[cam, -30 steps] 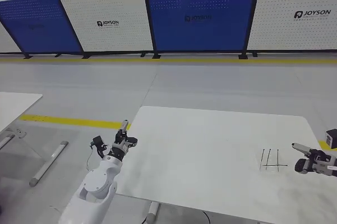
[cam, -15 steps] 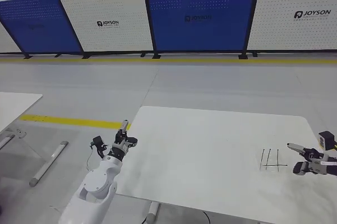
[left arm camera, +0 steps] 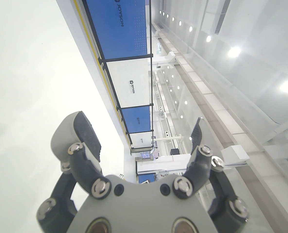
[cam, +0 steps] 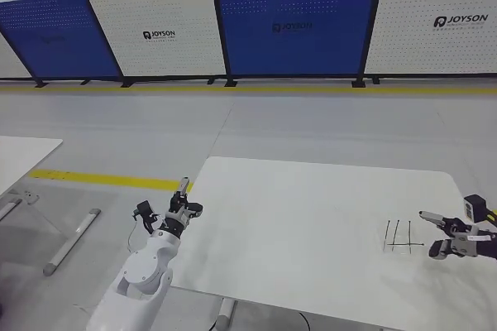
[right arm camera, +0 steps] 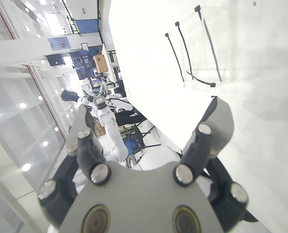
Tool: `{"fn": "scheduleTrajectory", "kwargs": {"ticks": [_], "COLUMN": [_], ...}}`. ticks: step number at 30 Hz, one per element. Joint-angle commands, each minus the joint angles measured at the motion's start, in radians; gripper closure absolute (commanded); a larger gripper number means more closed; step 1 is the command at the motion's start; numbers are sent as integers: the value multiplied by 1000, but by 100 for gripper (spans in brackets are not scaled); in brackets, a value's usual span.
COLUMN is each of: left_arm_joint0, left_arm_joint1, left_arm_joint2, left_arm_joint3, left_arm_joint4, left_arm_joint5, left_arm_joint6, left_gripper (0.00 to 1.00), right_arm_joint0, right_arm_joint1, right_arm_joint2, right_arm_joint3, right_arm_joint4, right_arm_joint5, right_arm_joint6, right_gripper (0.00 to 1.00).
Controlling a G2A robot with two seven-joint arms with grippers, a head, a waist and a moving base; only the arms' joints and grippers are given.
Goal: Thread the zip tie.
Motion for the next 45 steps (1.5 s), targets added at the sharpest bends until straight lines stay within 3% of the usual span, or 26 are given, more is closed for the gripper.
{"fn": "scheduleTrajectory", "kwargs": {"ticks": [1,5,9,21,23,26,30,33,42,45], "left_arm_joint0": [0,0,0,0,0,0,0,0,0,0], "left_arm_joint1": [0,0,0,0,0,0,0,0,0,0], "left_arm_joint2": [0,0,0,0,0,0,0,0,0,0], "left_arm_joint3": [0,0,0,0,0,0,0,0,0,0], "left_arm_joint4": [0,0,0,0,0,0,0,0,0,0], "left_arm_joint5": [0,0,0,0,0,0,0,0,0,0], "left_arm_joint6": [0,0,0,0,0,0,0,0,0,0], "left_gripper": [0,0,0,0,0,0,0,0,0,0], "right_arm_joint0": [-18,-30,7,7,3,41,116,168,168,158], "right_arm_joint1": [10,30,40,40,37,42,50,57,57,53], "right_arm_joint2": [36,49,10,10,-18,-68,-159,-214,-214,-225], "right_arm_joint3": [6,-29,-9,-9,-41,-15,37,80,80,90], "right_arm_joint4": [-9,-130,-231,-231,-231,-248,-289,-336,-336,-278], "right_arm_joint5": [-66,-154,-270,-270,-349,-453,-539,-520,-520,-543], "right_arm_joint6": [-44,-67,2,2,12,12,12,12,12,12], "right_gripper": [0,0,0,0,0,0,0,0,0,0]}}
